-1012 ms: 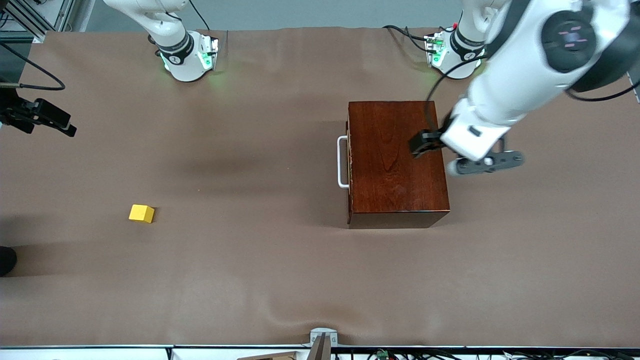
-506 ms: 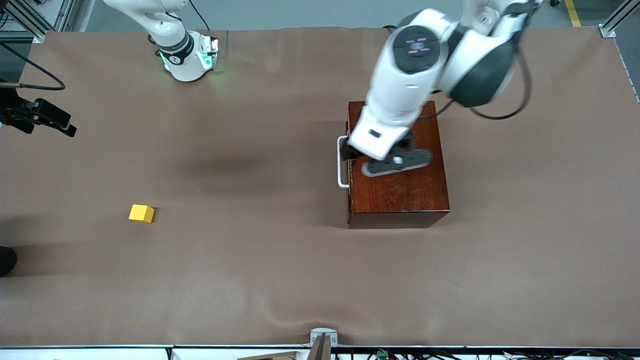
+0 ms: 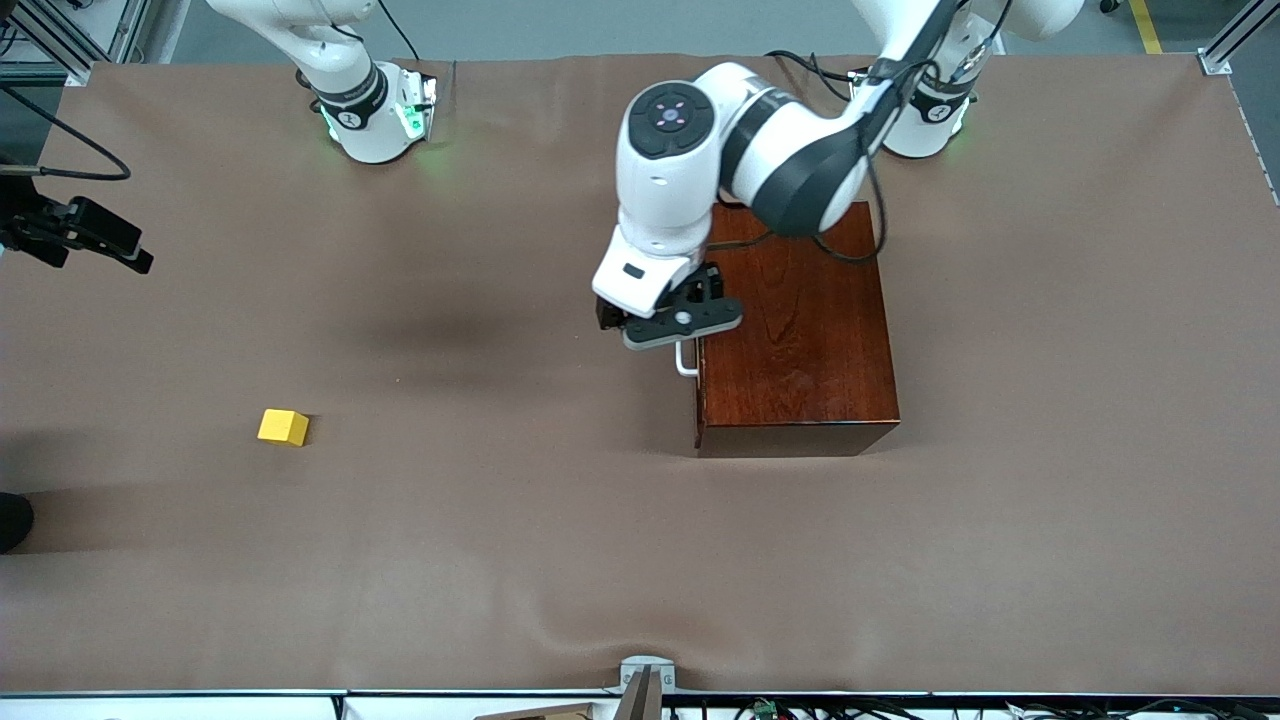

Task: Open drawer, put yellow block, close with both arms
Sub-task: 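Move the left gripper across to the white drawer handle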

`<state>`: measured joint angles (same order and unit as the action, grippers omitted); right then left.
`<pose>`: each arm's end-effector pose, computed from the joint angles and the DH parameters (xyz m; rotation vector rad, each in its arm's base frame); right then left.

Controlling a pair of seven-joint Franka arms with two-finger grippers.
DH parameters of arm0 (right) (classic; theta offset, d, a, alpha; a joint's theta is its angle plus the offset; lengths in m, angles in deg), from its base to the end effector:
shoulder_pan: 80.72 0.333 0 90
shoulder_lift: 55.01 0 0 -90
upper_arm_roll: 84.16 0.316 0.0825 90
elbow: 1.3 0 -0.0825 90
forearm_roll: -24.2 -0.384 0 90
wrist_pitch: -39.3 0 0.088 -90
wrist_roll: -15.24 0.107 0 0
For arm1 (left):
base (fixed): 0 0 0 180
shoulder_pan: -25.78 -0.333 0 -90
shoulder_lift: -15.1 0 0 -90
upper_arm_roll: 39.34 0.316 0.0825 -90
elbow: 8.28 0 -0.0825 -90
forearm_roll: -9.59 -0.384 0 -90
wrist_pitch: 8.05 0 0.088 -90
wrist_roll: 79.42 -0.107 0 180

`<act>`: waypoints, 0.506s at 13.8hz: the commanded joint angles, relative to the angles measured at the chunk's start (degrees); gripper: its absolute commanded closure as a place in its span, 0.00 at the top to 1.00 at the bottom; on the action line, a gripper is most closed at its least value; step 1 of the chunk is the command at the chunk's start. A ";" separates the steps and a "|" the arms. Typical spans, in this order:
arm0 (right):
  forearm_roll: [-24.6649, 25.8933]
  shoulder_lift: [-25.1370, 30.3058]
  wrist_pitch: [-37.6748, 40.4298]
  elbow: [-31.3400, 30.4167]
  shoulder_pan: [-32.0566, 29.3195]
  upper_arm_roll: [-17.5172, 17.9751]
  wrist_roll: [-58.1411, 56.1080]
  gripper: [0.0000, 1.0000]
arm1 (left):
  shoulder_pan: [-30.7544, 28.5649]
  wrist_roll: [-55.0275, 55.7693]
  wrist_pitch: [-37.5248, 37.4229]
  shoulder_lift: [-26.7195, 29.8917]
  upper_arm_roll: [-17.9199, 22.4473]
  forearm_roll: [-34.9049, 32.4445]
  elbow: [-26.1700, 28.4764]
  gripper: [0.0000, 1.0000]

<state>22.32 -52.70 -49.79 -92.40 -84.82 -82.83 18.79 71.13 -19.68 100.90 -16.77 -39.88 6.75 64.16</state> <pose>0.5400 -0.0223 0.6362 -3.1050 0.1705 -0.0078 0.5089 -0.5175 0.4434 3.0798 0.3544 0.1286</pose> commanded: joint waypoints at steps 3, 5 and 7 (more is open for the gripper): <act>0.38 0.15 0.49 0.49 0.06 -0.01 -0.57 1.00 | 7.29 0.82 -0.50 -4.17 5.99 -1.56 -2.84 1.00; 0.38 0.15 0.49 0.49 0.06 -0.01 -0.57 1.00 | 7.39 0.38 -1.11 -4.17 5.56 -1.47 -2.75 1.00; 0.38 0.15 0.49 0.49 0.06 -0.01 -0.57 1.00 | 7.48 -0.76 -1.99 -5.04 5.38 -1.38 -2.66 1.00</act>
<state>22.32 -52.70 -49.79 -92.40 -84.82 -82.83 18.78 78.14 -19.76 100.63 -20.37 -35.10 6.61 63.54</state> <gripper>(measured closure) 0.000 0.000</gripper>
